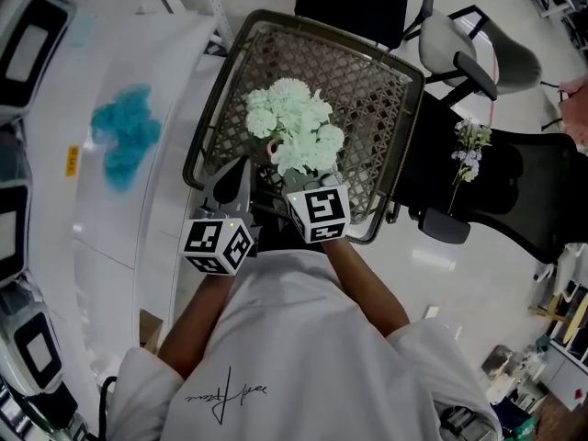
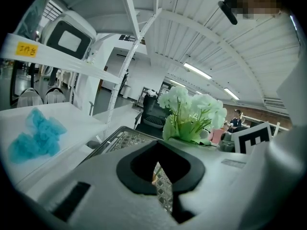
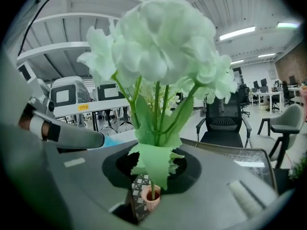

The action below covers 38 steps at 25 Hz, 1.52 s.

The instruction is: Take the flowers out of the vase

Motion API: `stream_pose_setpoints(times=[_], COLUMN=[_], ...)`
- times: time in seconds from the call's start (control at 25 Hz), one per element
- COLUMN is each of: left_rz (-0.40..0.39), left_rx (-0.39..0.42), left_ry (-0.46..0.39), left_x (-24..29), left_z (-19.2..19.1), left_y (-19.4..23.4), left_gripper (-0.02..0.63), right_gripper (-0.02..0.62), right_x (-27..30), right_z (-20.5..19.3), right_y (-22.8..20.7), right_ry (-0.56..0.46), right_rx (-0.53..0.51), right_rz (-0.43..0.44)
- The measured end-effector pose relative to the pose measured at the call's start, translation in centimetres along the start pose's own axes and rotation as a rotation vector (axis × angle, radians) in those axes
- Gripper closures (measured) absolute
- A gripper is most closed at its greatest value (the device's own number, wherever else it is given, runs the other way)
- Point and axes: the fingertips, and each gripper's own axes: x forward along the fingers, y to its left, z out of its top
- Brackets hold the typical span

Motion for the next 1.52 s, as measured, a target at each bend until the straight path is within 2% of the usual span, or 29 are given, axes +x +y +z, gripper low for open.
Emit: stream_pose_setpoints(times=[0.24,0.76,1.32,1.52], left_rz=[-0.009,-0.01,-0.051,-0.067], left_rx=[0.003,-0.008,-0.004,-0.003], left_ry=[-0.002,0.004,0.037,0.032], left_x=[0.1,0.0,0.1,0.5], left_z=[0.1,-0.3,-1.9,-1.9], left_y=[-0.7,-1.0,-2.4,-3.1], left_gripper=[0.604,0.604,0.604,0.604], right_gripper=[0.511,0.511,0.511,0.512], right_x=[-0.6,-2.1,-5.0,-6.0], right_z=[1.2,3.3,3.0,2.7], right_y=[0.6,0.3,-1.1,-1.7], right_ry=[-0.02,-0.05,-0.029,-0.021], right_rx=[-0.02,0.004,-0.002,0.017], right_rz=[0.025,0.045,0.048,0.074])
